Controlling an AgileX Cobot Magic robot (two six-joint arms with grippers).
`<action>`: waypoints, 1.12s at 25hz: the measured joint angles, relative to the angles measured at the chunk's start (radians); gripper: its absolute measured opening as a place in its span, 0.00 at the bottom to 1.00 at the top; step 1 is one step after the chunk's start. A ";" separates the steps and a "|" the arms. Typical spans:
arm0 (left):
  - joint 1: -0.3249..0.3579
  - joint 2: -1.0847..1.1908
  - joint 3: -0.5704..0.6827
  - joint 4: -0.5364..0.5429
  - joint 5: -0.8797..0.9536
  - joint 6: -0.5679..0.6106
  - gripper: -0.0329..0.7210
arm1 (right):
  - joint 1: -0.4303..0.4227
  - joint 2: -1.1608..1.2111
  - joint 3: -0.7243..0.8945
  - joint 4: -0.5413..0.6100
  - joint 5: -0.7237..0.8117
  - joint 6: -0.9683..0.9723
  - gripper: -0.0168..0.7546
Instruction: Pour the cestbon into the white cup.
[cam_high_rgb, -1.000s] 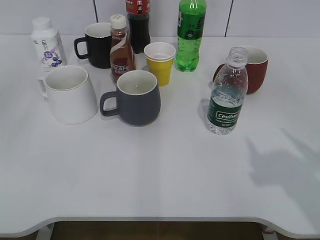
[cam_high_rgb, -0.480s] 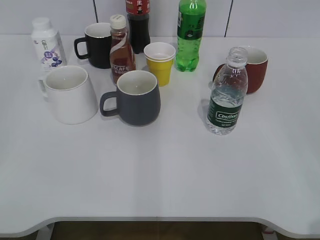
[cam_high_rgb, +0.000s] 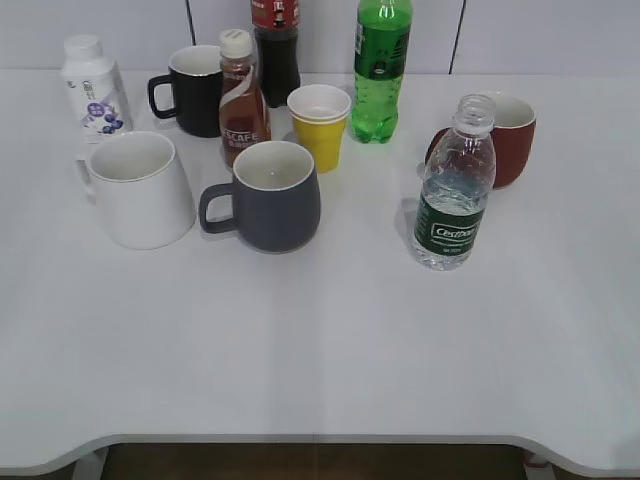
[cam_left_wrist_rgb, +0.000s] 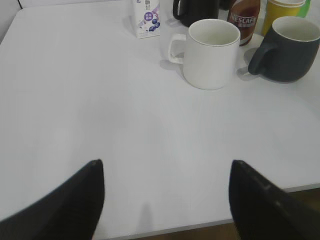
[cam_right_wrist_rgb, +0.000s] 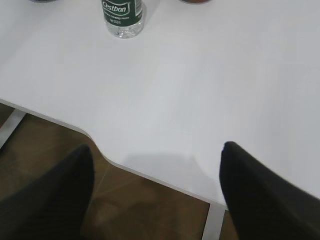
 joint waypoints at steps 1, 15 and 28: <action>0.000 0.000 0.000 0.000 0.000 0.000 0.82 | 0.000 0.000 0.000 0.000 -0.002 0.000 0.78; 0.148 0.000 0.003 -0.002 -0.002 0.004 0.77 | -0.455 -0.128 0.000 -0.003 -0.010 -0.004 0.78; 0.151 0.000 0.003 -0.001 -0.003 0.006 0.69 | -0.468 -0.130 0.000 -0.001 -0.013 -0.004 0.70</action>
